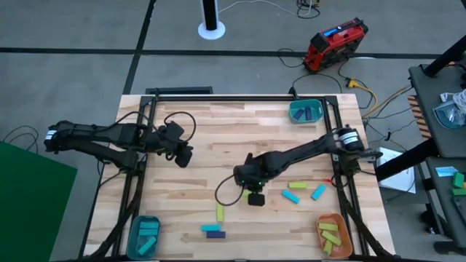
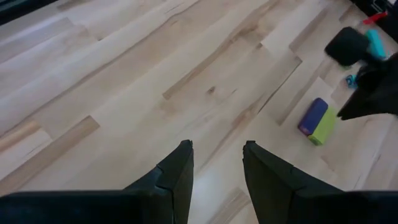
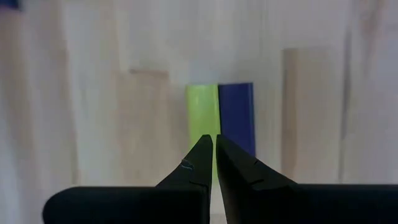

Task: Sort blocks
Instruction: Put the violet block into the top blue bin

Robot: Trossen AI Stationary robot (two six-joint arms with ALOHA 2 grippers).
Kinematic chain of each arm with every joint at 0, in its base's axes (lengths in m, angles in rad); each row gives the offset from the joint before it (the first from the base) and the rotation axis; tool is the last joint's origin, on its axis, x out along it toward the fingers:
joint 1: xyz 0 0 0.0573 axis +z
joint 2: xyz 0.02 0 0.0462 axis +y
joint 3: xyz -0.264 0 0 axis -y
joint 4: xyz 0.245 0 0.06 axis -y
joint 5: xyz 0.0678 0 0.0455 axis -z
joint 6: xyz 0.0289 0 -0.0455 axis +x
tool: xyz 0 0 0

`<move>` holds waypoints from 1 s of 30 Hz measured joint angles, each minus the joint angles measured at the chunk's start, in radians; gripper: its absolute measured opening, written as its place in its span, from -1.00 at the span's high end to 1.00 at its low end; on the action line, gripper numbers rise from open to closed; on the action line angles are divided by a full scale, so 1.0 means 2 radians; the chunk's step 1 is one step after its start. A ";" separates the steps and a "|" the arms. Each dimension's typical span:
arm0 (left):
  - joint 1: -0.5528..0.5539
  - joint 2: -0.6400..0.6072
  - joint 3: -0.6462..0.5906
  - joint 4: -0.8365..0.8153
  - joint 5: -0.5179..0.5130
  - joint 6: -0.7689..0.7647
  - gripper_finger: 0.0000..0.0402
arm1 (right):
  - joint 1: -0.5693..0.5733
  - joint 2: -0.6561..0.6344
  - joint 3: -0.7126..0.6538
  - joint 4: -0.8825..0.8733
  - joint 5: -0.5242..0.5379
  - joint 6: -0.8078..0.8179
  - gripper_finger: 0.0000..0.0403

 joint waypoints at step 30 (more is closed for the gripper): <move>0.000 0.003 0.000 -0.002 -0.002 0.039 0.41 | -0.030 0.021 0.003 0.016 0.042 0.003 0.94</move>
